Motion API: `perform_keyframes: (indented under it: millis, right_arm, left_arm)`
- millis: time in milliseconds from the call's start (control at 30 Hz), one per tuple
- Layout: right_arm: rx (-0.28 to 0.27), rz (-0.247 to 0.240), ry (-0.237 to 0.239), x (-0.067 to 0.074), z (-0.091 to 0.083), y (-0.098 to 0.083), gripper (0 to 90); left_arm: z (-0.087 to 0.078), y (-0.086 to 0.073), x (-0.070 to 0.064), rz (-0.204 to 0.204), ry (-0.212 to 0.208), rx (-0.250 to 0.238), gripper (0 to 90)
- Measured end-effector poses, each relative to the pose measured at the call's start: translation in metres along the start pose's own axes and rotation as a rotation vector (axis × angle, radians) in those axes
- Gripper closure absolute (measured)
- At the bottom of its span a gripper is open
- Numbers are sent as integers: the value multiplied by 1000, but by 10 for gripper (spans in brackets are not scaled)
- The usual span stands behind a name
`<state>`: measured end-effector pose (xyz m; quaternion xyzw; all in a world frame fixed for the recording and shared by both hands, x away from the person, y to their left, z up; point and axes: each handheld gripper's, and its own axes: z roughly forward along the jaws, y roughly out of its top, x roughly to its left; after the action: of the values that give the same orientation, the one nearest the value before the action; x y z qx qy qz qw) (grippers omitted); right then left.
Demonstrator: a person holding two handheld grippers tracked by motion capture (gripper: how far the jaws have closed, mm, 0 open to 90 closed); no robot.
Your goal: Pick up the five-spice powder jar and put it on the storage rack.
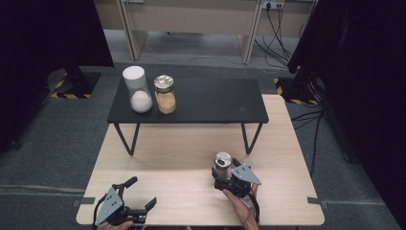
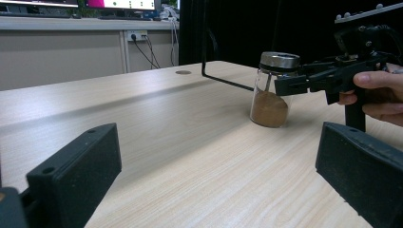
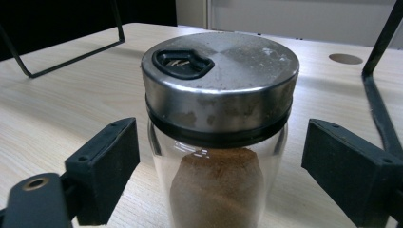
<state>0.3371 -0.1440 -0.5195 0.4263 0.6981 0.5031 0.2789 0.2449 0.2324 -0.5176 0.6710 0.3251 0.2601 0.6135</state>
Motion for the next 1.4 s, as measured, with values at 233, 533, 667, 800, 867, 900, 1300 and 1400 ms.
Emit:
perform_keyframes:
  millis: [233,533,667,800,867,900,1300,1400]
  right_arm:
    - [10,12,10,-2,4,0,209]
    - [13,0,17,-1,7,1,305]
    - [11,-20,4,2,7,1,308]
    - [1,-26,6,4,4,3,309]
    - [-5,-25,11,4,4,5,309]
    - [-11,-26,12,5,2,6,309]
    - [-31,-34,57,11,-8,23,309]
    - [-30,-44,72,15,-9,27,310]
  left_arm:
    - [0,0,0,2,-1,-1,7]
    - [0,0,0,1,-1,-1,7]
    - [0,0,0,0,0,-1,7]
    - [0,0,0,1,-1,-1,7]
    - [0,0,0,1,-1,-1,7]
    - [0,0,0,1,0,-2,7]
    - [0,0,0,2,0,-1,7]
    - [0,0,0,2,0,0,7]
